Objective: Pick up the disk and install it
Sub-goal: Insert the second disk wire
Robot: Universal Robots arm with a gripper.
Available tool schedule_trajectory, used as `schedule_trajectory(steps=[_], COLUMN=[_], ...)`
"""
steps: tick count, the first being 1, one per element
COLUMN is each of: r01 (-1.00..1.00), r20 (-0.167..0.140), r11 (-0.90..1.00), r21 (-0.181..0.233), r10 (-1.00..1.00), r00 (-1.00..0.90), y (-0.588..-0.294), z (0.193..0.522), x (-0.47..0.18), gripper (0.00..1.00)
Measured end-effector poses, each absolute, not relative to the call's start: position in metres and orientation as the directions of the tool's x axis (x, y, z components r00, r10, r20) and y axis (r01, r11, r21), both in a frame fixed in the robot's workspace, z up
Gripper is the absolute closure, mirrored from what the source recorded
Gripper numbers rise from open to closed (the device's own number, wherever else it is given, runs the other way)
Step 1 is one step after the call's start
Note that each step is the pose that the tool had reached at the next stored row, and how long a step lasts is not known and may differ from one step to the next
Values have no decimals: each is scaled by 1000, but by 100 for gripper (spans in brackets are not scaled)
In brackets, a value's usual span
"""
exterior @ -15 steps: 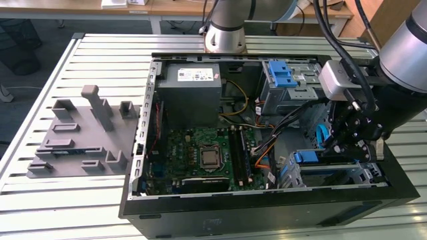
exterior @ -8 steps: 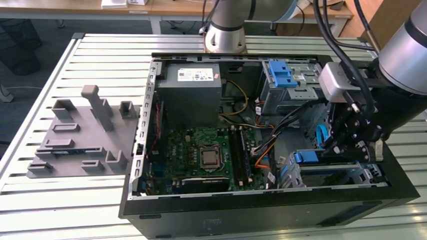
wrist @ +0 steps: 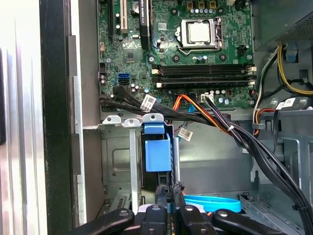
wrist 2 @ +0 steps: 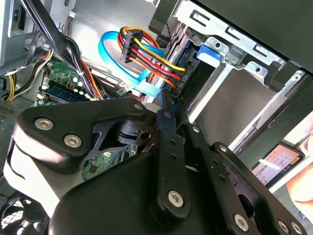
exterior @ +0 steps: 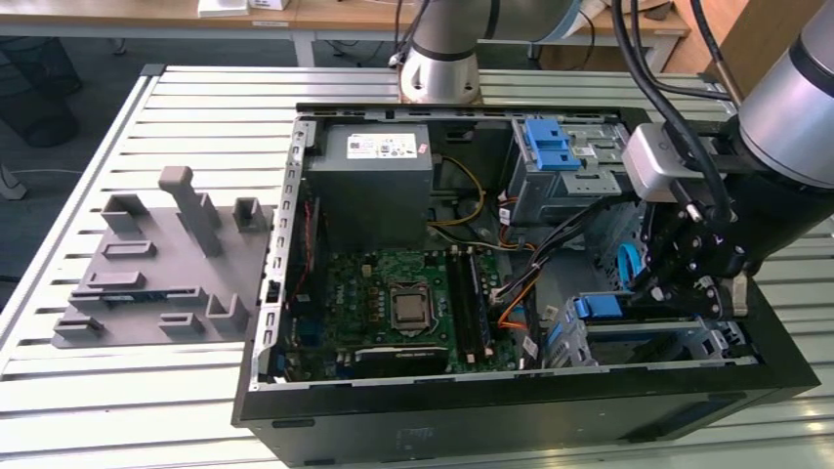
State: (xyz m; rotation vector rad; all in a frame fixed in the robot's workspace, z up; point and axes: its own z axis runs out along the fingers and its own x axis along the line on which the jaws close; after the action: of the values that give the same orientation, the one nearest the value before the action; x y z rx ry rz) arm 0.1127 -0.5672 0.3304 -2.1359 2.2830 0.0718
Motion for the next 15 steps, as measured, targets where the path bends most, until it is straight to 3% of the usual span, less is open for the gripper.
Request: schedule_trajectory(steps=[3,4,15], r01=[-998,-998,-998], r20=[-42,-42,-42], r11=[66,66,66], r21=[24,24,24], r10=[-997,-997,-997], r00=[-67,-67,-67], y=[-567,-567,-567], z=[330,331,344], x=[113,113,113], gripper=[82,76,76])
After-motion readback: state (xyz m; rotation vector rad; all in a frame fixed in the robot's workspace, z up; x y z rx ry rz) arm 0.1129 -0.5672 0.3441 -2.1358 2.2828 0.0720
